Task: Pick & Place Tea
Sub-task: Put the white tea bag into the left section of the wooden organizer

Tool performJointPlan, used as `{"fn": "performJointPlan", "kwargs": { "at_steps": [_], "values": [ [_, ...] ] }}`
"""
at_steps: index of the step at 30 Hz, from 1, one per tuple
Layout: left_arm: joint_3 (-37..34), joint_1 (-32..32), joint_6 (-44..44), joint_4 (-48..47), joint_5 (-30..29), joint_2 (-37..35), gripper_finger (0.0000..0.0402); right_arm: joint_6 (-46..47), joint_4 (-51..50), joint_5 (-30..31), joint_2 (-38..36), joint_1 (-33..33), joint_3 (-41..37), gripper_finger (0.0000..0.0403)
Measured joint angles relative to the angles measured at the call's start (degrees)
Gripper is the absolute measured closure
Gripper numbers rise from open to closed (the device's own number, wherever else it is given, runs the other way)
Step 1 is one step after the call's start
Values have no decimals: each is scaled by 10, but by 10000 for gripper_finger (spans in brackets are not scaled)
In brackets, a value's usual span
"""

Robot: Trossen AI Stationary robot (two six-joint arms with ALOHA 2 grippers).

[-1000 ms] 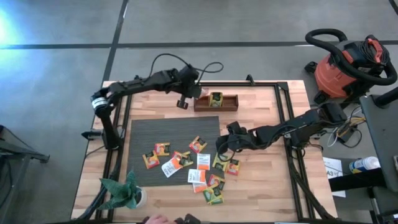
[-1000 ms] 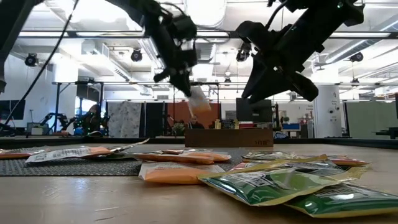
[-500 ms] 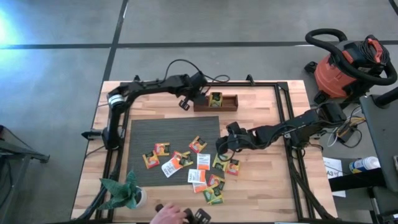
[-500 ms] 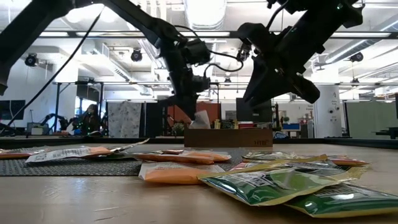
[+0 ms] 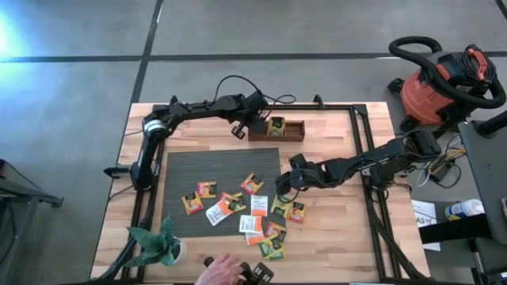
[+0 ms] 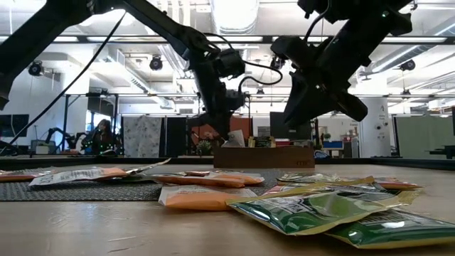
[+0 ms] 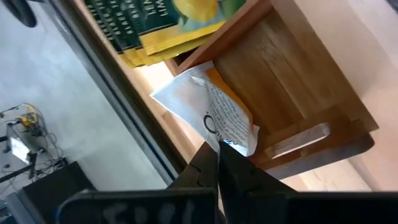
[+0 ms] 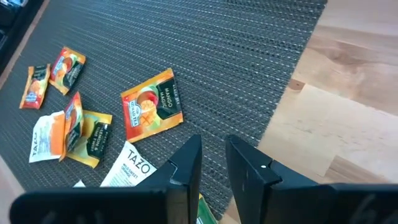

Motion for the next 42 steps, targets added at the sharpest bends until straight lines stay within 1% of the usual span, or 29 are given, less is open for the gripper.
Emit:
{"fn": "performJointPlan", "kwargs": {
  "at_steps": [4, 14, 20, 26, 28, 42],
  "values": [
    [0, 2, -2, 20, 0, 0, 400, -4, 0, -9, 0, -12, -2, 330],
    [-14, 2, -3, 20, 4, 0, 382, -6, 1, -19, 0, -19, -3, 330],
    [-16, 2, -3, 35, 3, 0, 381, -5, 1, -23, 0, -18, -3, 330],
    [-13, 2, 5, 55, -12, 0, 381, -3, 1, -23, 0, -18, -3, 330],
    [-10, 2, 12, 54, -20, 0, 381, -4, 1, -23, 0, -18, -3, 330],
    [-8, 2, 6, 45, -20, 0, 380, -5, 1, -23, 0, -18, -4, 330]
  ]
}}
